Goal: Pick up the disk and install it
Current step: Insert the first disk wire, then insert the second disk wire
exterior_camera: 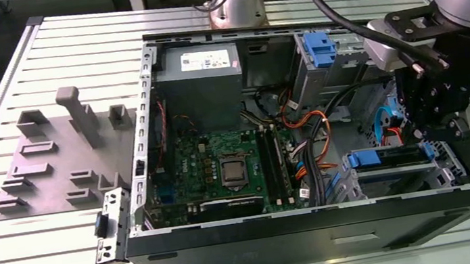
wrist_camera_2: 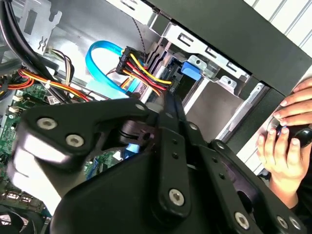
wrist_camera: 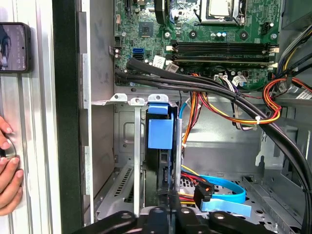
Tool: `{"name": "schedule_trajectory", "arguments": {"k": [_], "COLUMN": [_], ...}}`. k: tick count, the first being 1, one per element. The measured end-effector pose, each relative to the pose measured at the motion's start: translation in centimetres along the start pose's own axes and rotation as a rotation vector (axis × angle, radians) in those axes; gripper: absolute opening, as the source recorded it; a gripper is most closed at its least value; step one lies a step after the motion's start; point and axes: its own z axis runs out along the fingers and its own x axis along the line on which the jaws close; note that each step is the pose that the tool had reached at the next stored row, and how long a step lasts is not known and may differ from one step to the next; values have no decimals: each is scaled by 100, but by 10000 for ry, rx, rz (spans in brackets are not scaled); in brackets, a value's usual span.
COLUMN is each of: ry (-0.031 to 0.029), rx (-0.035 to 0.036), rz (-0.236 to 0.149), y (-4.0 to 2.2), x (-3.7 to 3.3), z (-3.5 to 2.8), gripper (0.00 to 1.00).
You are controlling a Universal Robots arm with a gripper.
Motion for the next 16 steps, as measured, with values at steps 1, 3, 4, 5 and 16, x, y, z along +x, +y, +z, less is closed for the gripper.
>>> {"name": "schedule_trajectory", "arguments": {"k": [1,3,4,5,16], "ry": [0,-1,-1,-2,-14], "rx": [0,0,0,0,0], "rz": [0,0,0,0,2], "y": [0,0,0,0,0], "x": [0,0,0,0,0], "z": [0,0,0,0,0], "gripper": [15,11,11,11,11]}}
